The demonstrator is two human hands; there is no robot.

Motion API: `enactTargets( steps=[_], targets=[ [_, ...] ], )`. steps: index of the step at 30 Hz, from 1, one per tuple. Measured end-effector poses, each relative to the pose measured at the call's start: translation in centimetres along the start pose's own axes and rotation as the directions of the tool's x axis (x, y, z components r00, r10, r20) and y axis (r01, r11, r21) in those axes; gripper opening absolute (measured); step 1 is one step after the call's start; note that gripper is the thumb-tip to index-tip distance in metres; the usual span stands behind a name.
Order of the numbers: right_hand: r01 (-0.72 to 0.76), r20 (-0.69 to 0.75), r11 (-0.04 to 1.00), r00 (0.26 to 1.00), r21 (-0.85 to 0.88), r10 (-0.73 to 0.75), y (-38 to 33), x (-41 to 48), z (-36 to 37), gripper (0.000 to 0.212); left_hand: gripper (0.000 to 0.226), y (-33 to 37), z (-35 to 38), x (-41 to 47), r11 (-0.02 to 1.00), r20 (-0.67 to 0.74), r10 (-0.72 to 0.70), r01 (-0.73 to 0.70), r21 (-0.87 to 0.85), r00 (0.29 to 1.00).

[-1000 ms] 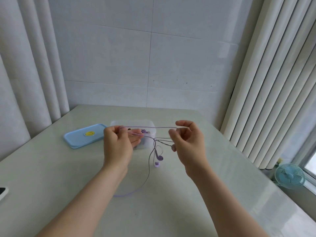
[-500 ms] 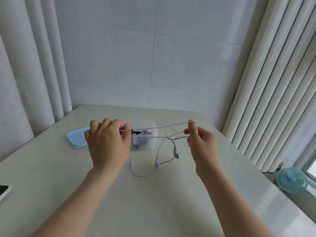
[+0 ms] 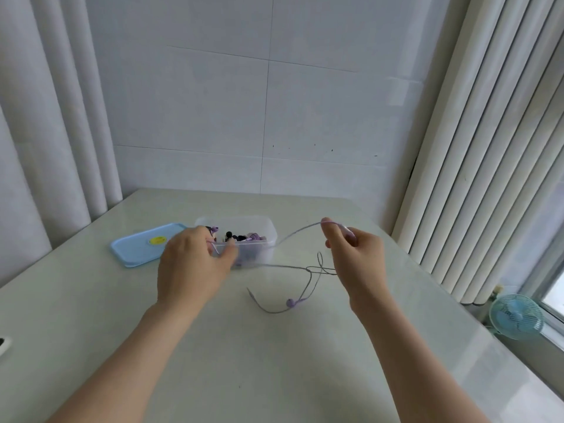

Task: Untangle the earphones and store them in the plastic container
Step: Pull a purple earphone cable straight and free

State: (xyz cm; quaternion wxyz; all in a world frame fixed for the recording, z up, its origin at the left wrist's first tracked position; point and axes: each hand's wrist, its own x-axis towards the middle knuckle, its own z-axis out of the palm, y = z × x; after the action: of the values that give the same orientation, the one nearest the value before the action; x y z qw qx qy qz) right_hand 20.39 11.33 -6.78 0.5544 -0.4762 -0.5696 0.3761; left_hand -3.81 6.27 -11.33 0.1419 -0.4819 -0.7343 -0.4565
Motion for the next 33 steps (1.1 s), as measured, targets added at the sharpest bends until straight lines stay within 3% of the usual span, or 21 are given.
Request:
enactTargets(
  steps=[2,4,6,7,8,9,10,12,13,15,17,19,22,24,26,29,30,31,32,33],
  targets=[
    [0.018,-0.038,0.999,0.999,-0.041,-0.020,0.2,0.1,0.1,0.061,0.045,0.1,0.1,0.3,0.889,0.056,-0.219,0.223,-0.400,0.974],
    [-0.005,-0.065,0.998,0.998,-0.066,0.001,0.4,0.2,0.3,0.059,0.037,1.7,-0.2,0.2,0.520,0.307,-0.367,0.467,-0.715,0.878],
    [-0.026,-0.051,0.997,0.998,-0.067,0.022,0.3,0.0,0.5,0.059,0.018,3.7,-0.8,0.0,0.120,0.556,-0.337,0.620,-0.775,0.760],
    [-0.044,-0.036,0.998,0.998,-0.052,0.042,0.1,-0.1,0.5,0.060,0.016,4.4,-1.1,-0.1,-0.004,0.628,-0.303,0.658,-0.753,0.717],
    [-0.077,-0.024,0.997,0.997,-0.028,0.077,0.0,-0.1,0.5,0.062,0.021,4.6,-1.1,-0.1,-0.039,0.663,-0.276,0.681,-0.731,0.696],
    [-0.123,-0.021,0.992,0.992,0.012,0.123,-0.2,-0.2,0.5,0.061,0.028,4.3,-1.0,0.0,0.059,0.651,-0.273,0.688,-0.724,0.708],
    [-0.176,-0.019,0.982,0.984,0.075,0.178,-0.3,-0.2,0.5,0.058,0.034,3.8,-0.8,-0.1,0.280,0.579,-0.281,0.643,-0.713,0.765],
    [-0.265,-0.005,0.938,0.962,0.224,0.273,-0.5,0.0,0.3,0.051,0.037,2.7,-0.5,-0.6,0.773,0.357,-0.152,0.336,-0.539,0.922],
    [-0.279,-0.003,0.924,0.957,0.260,0.290,-0.6,0.1,0.3,0.047,0.037,2.3,-0.6,-0.7,0.911,0.296,-0.029,0.147,-0.385,0.955],
    [-0.231,-0.037,0.947,0.969,0.223,0.245,-0.8,0.1,0.1,0.047,0.049,2.1,-1.2,-1.1,0.988,0.360,0.157,-0.149,-0.050,0.920],
    [-0.135,-0.089,0.977,0.985,0.165,0.151,-0.8,0.2,0.0,0.056,0.059,2.1,-1.6,-1.1,0.964,0.507,0.175,-0.253,0.088,0.844],
    [-0.081,-0.107,0.989,0.990,0.123,0.094,-0.9,0.0,-0.2,0.061,0.048,1.8,-1.3,-1.1,0.972,0.558,0.160,-0.228,0.055,0.814],
    [-0.057,-0.086,0.995,0.994,0.080,0.064,-1.1,-0.2,-0.2,0.054,0.039,1.5,-0.3,-0.9,0.983,0.393,0.114,-0.047,-0.176,0.912],
    [-0.064,-0.076,0.995,0.995,0.072,0.070,-1.1,-0.2,-0.3,0.052,0.040,1.7,-0.2,-0.5,0.913,0.237,-0.014,0.109,-0.393,0.971],
    [-0.086,-0.061,0.995,0.994,0.050,0.089,-1.0,-0.1,-0.3,0.054,0.032,2.4,-0.4,0.0,0.691,0.253,-0.189,0.311,-0.652,0.949],
    [-0.057,-0.006,0.987,0.998,-0.153,0.057,-0.4,0.0,-0.2,0.060,0.021,3.7,-1.4,0.8,0.051,0.483,-0.332,0.526,-0.849,0.810],
    [-0.026,0.022,0.972,0.999,-0.233,0.032,0.0,0.0,-0.1,0.061,0.021,3.9,-1.7,1.1,-0.089,0.534,-0.344,0.539,-0.837,0.772],
    [-0.002,0.046,0.959,0.999,-0.285,0.015,0.2,-0.1,0.1,0.060,0.023,4.0,-1.9,1.2,-0.131,0.550,-0.362,0.543,-0.830,0.753],
    [0.006,0.056,0.954,0.998,-0.300,0.011,0.4,-0.1,0.2,0.058,0.026,3.8,-2.0,1.2,-0.037,0.518,-0.393,0.550,-0.834,0.760],
    [0.003,0.047,0.955,0.999,-0.296,0.012,0.6,0.0,0.3,0.056,0.027,3.4,-2.1,1.1,0.163,0.441,-0.414,0.541,-0.825,0.797]
  ],
)
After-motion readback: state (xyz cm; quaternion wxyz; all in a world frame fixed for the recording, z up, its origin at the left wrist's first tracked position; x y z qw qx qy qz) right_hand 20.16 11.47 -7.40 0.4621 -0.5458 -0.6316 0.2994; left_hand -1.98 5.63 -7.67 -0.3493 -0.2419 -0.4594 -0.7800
